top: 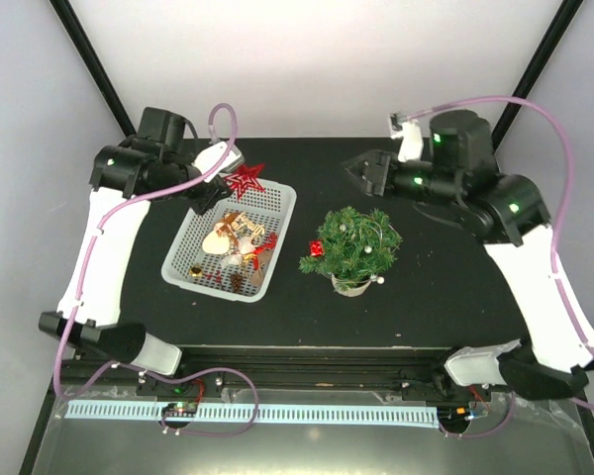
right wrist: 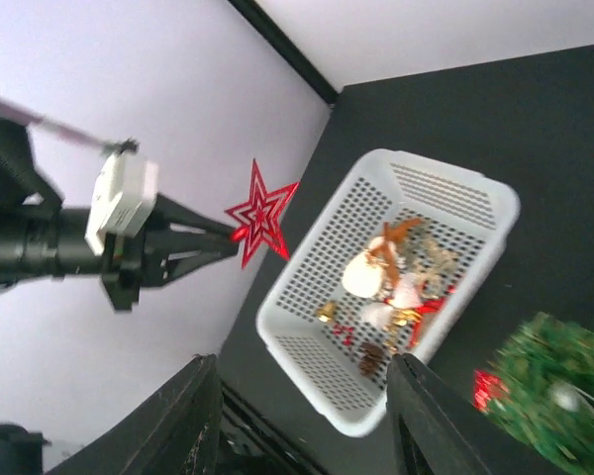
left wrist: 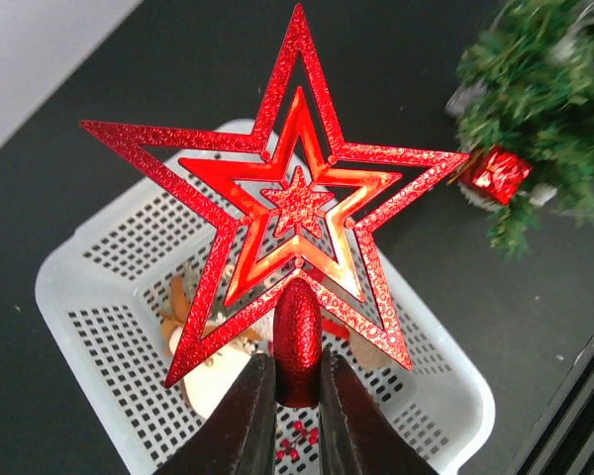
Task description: Decorate the small christmas tree
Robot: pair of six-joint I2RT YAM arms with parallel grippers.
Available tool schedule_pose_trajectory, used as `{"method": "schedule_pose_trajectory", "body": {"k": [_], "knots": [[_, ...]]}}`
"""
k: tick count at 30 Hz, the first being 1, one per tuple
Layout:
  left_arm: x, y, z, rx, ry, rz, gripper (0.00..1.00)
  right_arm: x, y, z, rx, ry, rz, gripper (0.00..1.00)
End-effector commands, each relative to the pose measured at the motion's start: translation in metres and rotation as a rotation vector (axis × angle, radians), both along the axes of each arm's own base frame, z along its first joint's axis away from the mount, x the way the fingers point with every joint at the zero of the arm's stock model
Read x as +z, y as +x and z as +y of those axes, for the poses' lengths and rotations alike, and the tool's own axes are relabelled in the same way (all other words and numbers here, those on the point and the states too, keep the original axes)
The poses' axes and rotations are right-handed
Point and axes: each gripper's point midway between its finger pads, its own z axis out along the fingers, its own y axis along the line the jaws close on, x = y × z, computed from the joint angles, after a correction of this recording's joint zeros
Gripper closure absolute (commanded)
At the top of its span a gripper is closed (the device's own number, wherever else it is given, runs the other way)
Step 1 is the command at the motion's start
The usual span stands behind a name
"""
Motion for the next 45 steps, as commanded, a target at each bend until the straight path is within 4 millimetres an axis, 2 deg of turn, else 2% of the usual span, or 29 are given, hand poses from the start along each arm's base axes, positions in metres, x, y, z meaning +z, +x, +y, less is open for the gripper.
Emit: {"method": "schedule_pose_trajectory", "body": {"k": [1, 2, 5, 8, 12, 15, 21, 26, 34, 41, 45], "knots": [[0.044, -0.012, -0.012, -0.025, -0.126, -0.109, 0.87, 0.027, 0.018, 0.035, 0.068, 0.205, 0.026, 0.52], [0.050, -0.013, -0.012, -0.021, -0.141, -0.122, 0.88, 0.026, 0.022, 0.040, 0.066, 0.235, 0.050, 0.52], [0.062, -0.012, -0.014, -0.007, -0.177, -0.142, 0.88, 0.040, 0.035, 0.057, 0.074, 0.367, 0.061, 0.52], [0.070, -0.009, -0.014, 0.010, -0.197, -0.157, 0.87, 0.046, 0.040, 0.074, 0.088, 0.415, 0.088, 0.52], [0.072, -0.005, -0.013, 0.035, -0.216, -0.156, 0.88, 0.043, 0.038, 0.096, 0.116, 0.413, 0.117, 0.52], [0.074, -0.002, -0.013, 0.047, -0.229, -0.160, 0.88, 0.031, 0.039, 0.111, 0.126, 0.431, 0.167, 0.53], [0.081, 0.003, -0.008, 0.080, -0.249, -0.173, 0.89, 0.007, 0.054, 0.111, 0.020, 0.456, 0.214, 0.53], [0.085, 0.005, -0.007, 0.089, -0.290, -0.160, 0.88, -0.004, 0.064, 0.126, 0.028, 0.486, 0.260, 0.54], [0.077, 0.000, -0.016, 0.050, -0.339, -0.099, 0.87, 0.005, 0.076, 0.148, 0.073, 0.551, 0.251, 0.55], [0.070, -0.002, -0.019, 0.037, -0.347, -0.071, 0.87, -0.005, 0.079, 0.166, 0.116, 0.543, 0.285, 0.55], [0.067, -0.002, -0.019, 0.038, -0.344, -0.063, 0.87, -0.002, 0.080, 0.170, 0.135, 0.550, 0.281, 0.55]]}}
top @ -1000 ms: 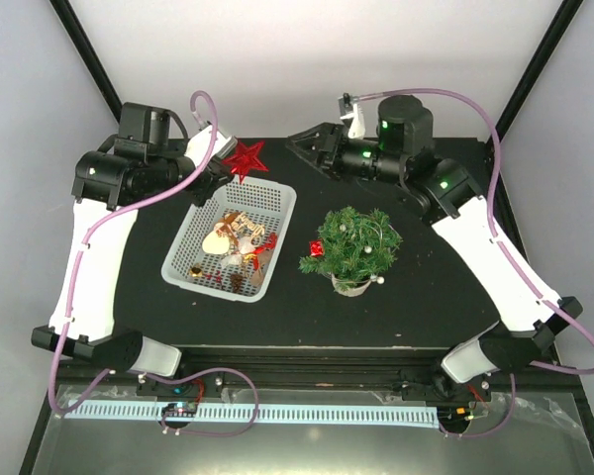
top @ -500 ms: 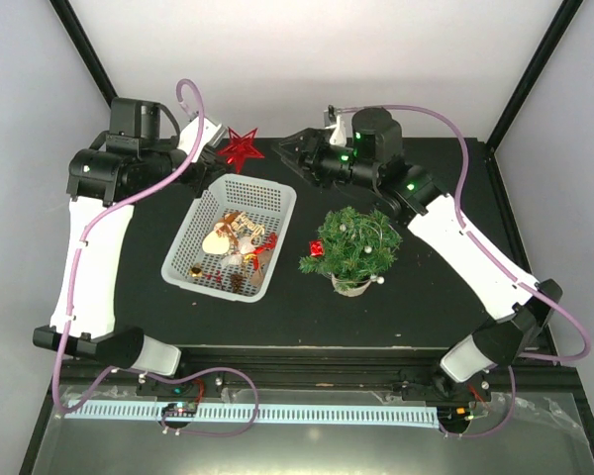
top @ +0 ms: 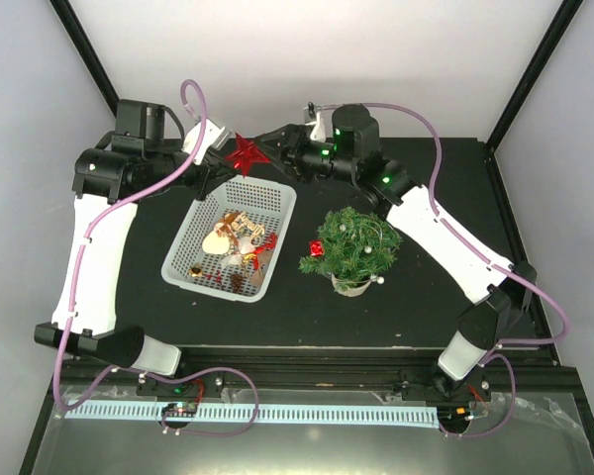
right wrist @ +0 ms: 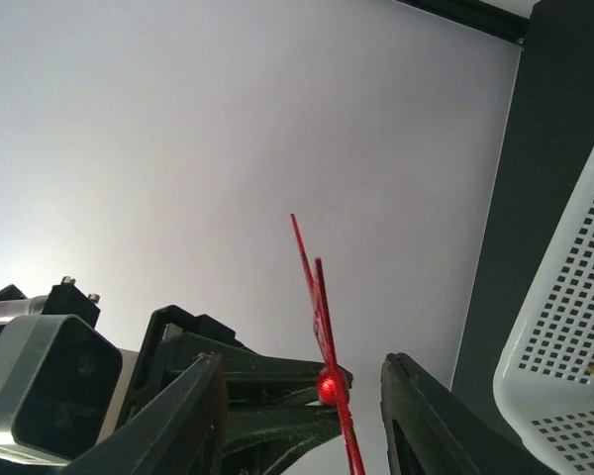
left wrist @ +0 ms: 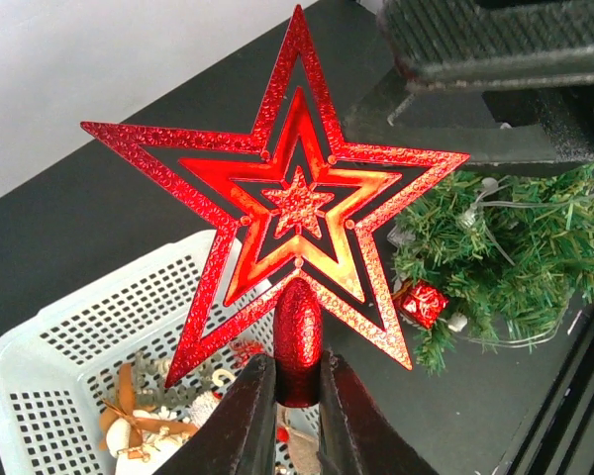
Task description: Decorate the small christmas tree
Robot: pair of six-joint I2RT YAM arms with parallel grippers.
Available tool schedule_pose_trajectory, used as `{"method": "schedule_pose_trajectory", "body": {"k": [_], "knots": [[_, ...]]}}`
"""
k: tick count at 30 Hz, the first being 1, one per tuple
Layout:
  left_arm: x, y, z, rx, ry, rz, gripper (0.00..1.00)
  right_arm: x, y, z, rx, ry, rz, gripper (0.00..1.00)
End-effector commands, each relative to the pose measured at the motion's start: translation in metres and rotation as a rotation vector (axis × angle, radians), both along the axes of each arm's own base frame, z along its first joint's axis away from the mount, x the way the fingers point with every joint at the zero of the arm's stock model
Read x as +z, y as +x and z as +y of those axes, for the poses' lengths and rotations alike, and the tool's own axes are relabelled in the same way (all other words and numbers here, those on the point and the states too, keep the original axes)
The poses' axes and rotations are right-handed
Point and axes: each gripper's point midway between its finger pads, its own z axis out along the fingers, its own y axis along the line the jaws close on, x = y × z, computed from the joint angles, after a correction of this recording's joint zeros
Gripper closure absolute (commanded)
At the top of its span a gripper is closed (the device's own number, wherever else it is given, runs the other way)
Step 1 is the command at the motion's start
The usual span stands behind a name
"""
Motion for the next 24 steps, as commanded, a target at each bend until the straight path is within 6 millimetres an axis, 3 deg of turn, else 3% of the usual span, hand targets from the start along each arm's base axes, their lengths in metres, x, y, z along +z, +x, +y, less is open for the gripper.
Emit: {"method": "schedule_pose_trajectory", "body": {"k": [1, 6, 14, 16, 20, 24], "knots": [[0.004, -0.001, -0.004, -0.016, -0.031, 0.002, 0.87, 0.025, -0.005, 0.007, 0.043, 0.055, -0.048, 0.55], [0.005, -0.002, -0.005, -0.024, -0.040, 0.002, 0.87, 0.021, -0.005, 0.015, 0.069, 0.042, -0.041, 0.56], [0.005, -0.001, -0.006, -0.028, -0.041, 0.006, 0.87, 0.014, -0.007, 0.024, 0.106, 0.021, -0.029, 0.66], [0.004, -0.001, -0.006, -0.029, -0.040, 0.009, 0.87, 0.012, -0.007, 0.025, 0.111, 0.016, -0.025, 0.72], [0.004, 0.000, -0.006, -0.030, -0.043, 0.008, 0.84, 0.007, -0.008, 0.028, 0.123, -0.014, -0.018, 0.97], [0.004, -0.002, -0.008, -0.046, -0.048, 0.014, 0.76, 0.007, -0.008, 0.025, 0.108, -0.038, -0.031, 0.99]]}}
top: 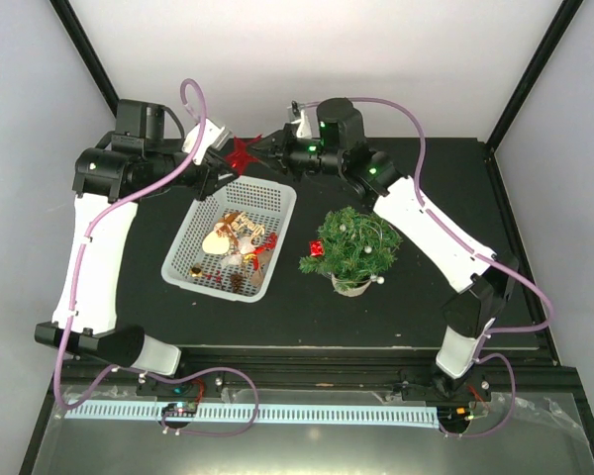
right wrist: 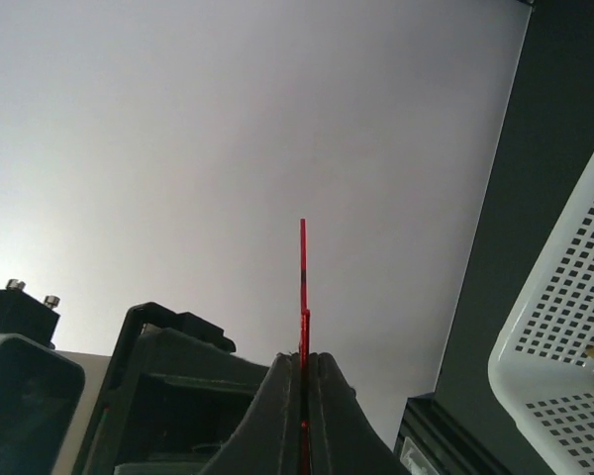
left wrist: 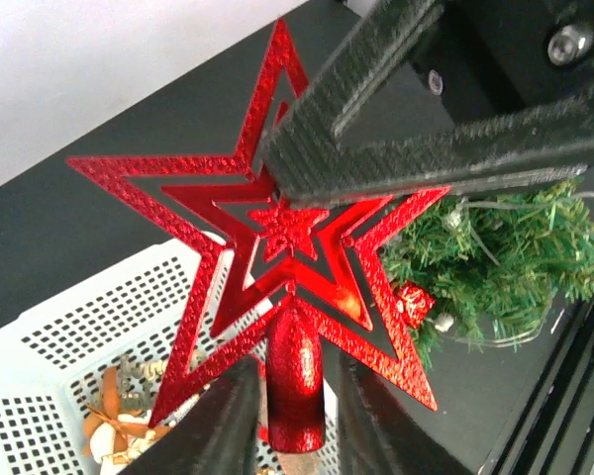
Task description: Decorate the small christmas tree
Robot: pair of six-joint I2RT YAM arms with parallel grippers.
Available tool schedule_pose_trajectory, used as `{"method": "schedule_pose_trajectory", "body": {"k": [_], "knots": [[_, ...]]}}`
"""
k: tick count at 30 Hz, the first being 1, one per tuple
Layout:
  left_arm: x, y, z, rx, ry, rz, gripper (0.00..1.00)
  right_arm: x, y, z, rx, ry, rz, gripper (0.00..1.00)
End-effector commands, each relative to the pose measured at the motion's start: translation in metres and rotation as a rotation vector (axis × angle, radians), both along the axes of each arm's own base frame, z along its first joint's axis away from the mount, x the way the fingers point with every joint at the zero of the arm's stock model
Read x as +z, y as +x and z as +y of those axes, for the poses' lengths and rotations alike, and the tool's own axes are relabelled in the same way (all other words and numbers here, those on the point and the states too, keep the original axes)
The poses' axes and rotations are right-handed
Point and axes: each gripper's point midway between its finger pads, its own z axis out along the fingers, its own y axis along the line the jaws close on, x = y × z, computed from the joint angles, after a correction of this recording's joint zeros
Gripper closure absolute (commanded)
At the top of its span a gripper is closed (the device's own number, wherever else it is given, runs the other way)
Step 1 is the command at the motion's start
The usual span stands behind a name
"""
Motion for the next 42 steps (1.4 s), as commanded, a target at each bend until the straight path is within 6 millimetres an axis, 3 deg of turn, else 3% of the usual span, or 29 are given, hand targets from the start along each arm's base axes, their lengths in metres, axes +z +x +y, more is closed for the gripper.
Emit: {"method": "schedule_pose_trajectory", "body": {"k": [1, 3, 6, 10, 15, 20, 22, 26, 28, 33, 38, 42], "knots": [[0.004, 0.000, -0.005, -0.028, -0.027, 0.004, 0.72, 0.011, -0.009, -0.002, 0.015, -0.021, -0.045, 0.99], [0.004, -0.001, -0.005, -0.031, -0.027, 0.004, 0.60, 0.014, -0.009, -0.007, -0.004, -0.039, -0.064, 0.99], [0.004, -0.001, -0.004, -0.029, -0.021, -0.003, 0.48, 0.019, -0.007, -0.017, -0.041, -0.072, -0.100, 0.99], [0.001, -0.002, -0.003, -0.028, -0.011, 0.001, 0.21, 0.033, 0.001, -0.043, -0.120, -0.149, -0.184, 0.99], [-0.005, -0.009, -0.005, -0.064, -0.006, 0.017, 0.18, 0.043, 0.002, -0.098, -0.207, -0.314, -0.282, 0.99], [-0.019, -0.008, -0.004, -0.062, 0.008, 0.049, 0.17, 0.035, -0.016, -0.156, -0.264, -0.631, -0.349, 0.99], [-0.023, -0.007, -0.004, -0.064, 0.012, 0.058, 0.17, 0.024, -0.025, -0.177, -0.274, -0.737, -0.345, 0.99], [-0.030, -0.001, -0.004, -0.057, 0.023, 0.076, 0.17, 0.012, -0.047, -0.206, -0.276, -0.837, -0.339, 0.99], [-0.035, 0.002, -0.004, -0.054, 0.029, 0.090, 0.17, 0.007, -0.058, -0.213, -0.260, -0.869, -0.332, 0.99], [-0.048, 0.011, -0.006, -0.061, 0.057, 0.118, 0.17, -0.002, -0.082, -0.211, -0.221, -0.977, -0.372, 0.99], [-0.057, 0.019, -0.006, -0.053, 0.095, 0.116, 0.17, -0.012, -0.084, -0.208, -0.231, -1.053, -0.399, 0.99], [-0.068, 0.023, -0.004, -0.037, 0.121, 0.122, 0.17, -0.006, -0.077, -0.209, -0.290, -1.105, -0.445, 0.99]]}}
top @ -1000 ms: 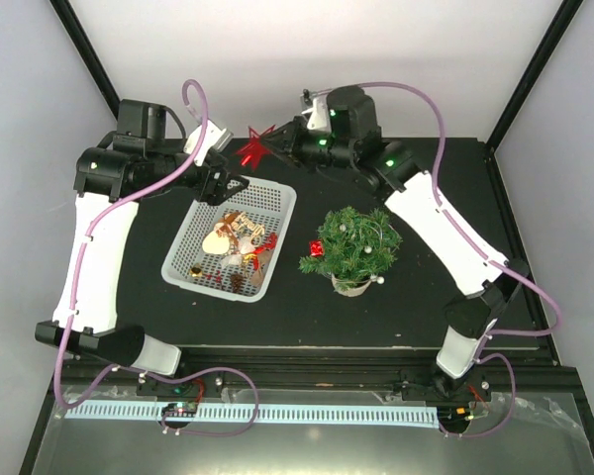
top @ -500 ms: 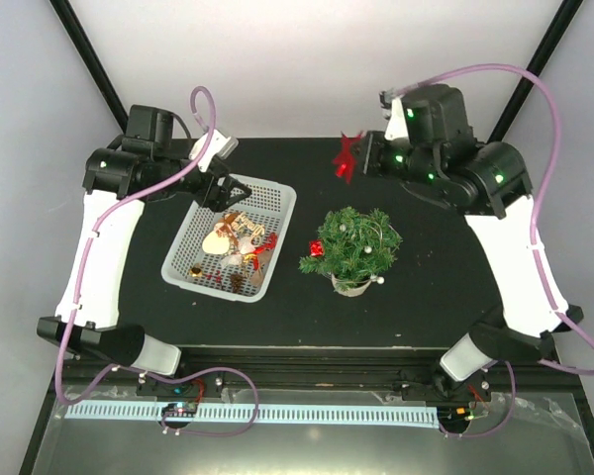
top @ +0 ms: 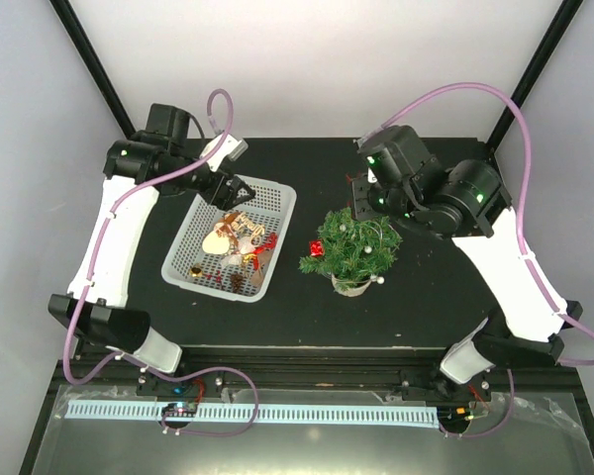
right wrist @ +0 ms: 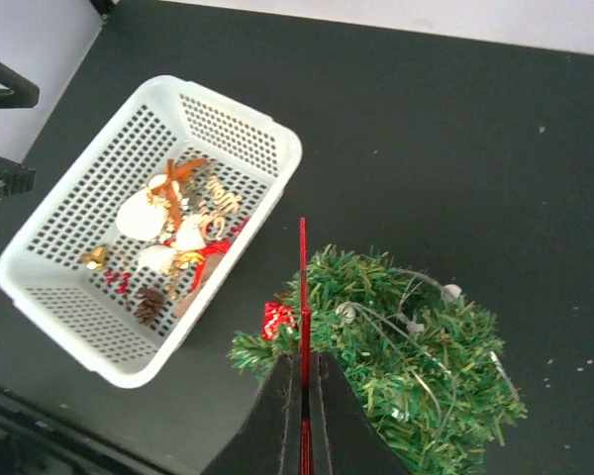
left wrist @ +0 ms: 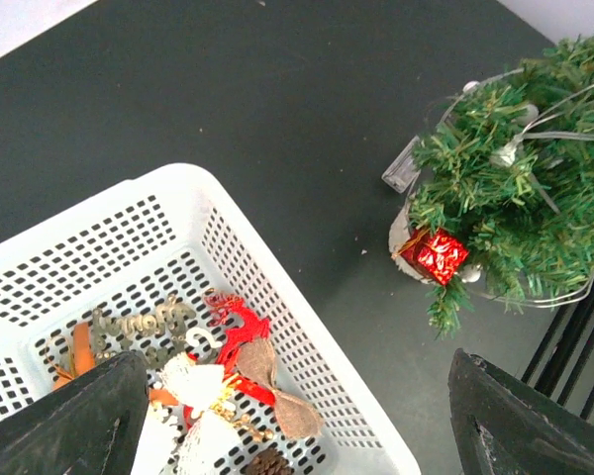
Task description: Decorate the small christmas tree
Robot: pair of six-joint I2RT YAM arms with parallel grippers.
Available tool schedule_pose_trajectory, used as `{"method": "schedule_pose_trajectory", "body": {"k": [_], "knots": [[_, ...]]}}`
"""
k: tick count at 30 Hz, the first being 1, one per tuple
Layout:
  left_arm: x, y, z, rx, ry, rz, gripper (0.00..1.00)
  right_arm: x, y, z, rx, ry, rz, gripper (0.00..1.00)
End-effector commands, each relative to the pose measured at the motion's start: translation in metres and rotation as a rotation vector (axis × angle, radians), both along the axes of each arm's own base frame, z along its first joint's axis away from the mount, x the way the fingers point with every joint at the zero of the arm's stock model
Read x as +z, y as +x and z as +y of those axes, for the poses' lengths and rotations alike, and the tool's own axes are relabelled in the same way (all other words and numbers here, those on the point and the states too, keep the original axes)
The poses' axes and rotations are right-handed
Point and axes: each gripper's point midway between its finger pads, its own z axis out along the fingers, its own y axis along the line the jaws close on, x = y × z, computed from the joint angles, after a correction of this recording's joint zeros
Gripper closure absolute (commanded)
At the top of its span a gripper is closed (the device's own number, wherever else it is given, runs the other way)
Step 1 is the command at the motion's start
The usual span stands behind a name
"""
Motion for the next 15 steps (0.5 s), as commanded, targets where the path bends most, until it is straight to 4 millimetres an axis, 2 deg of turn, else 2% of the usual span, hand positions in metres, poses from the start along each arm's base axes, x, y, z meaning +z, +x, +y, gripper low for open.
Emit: {"method": "schedule_pose_trajectory", "body": {"k": [1, 7, 10, 15], "knots": [[-0.010, 0.003, 0.002, 0.002, 0.040, -0.010, 0.17, 0.012, 0.013, -0.015, -0.079, -0.091, -0.116, 0.99], [-0.023, 0.007, 0.004, 0.024, 0.071, 0.005, 0.17, 0.030, 0.028, -0.012, -0.066, -0.129, -0.250, 0.99], [-0.029, 0.016, 0.013, 0.069, 0.125, -0.006, 0.16, 0.022, 0.032, -0.005, -0.040, -0.202, -0.255, 0.99], [-0.033, 0.020, 0.015, 0.085, 0.141, 0.000, 0.16, 0.012, 0.033, 0.003, -0.015, -0.209, -0.243, 0.99]]}}
